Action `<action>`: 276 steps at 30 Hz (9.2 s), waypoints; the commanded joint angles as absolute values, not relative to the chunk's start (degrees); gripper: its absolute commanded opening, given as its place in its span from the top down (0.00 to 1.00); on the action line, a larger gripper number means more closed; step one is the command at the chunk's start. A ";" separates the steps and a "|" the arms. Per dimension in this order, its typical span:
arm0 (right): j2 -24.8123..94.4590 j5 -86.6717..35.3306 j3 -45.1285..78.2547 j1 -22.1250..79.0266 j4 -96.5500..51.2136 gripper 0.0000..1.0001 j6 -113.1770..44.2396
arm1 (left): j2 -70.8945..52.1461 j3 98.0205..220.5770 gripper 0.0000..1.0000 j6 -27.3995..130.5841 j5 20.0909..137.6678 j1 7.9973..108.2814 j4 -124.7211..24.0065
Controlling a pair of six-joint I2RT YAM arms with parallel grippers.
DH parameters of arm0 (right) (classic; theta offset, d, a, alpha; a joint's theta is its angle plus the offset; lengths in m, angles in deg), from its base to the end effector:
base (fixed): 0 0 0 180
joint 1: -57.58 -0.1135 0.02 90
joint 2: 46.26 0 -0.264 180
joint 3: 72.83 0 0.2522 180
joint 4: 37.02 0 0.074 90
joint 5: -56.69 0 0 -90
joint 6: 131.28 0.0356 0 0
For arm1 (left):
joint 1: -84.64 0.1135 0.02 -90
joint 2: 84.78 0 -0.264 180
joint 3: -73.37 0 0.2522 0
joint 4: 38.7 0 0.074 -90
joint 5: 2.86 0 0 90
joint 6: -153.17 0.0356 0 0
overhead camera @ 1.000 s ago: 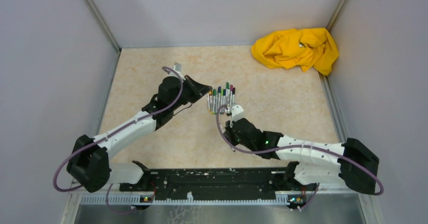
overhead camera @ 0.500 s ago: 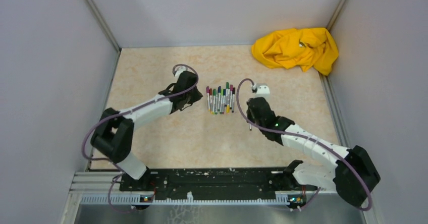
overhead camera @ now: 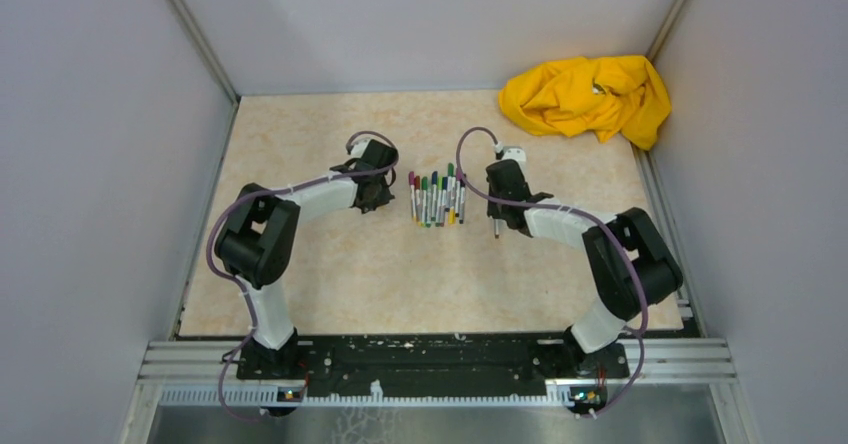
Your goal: Open the pen caps
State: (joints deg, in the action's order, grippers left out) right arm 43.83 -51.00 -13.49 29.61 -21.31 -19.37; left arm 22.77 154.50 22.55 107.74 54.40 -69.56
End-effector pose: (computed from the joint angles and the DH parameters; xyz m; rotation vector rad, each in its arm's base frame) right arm 0.2802 0.1365 0.1703 0.0214 2.3339 0.0636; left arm 0.3376 -0.1823 0.1627 -0.3554 2.4528 -0.0547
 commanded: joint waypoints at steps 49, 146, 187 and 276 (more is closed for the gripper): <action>54.67 -50.71 6.28 25.90 -15.44 0.61 -22.47 | 9.47 147.34 0.52 24.40 101.53 55.90 -65.71; 25.97 -42.27 -14.49 5.98 -20.54 1.00 -16.20 | 0.47 134.08 0.31 6.29 76.70 46.80 -39.23; 27.87 -41.49 -13.62 5.09 -25.88 0.80 -15.66 | -0.04 129.84 1.00 3.57 74.57 45.50 -32.16; 52.28 -54.11 6.06 24.09 -13.59 0.55 -18.46 | 1.46 137.31 0.25 19.79 98.08 59.60 -60.28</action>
State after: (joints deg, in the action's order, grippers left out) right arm 54.62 -54.87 1.48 24.91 -12.89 -16.51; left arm 3.16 137.65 21.02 98.58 59.36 -60.67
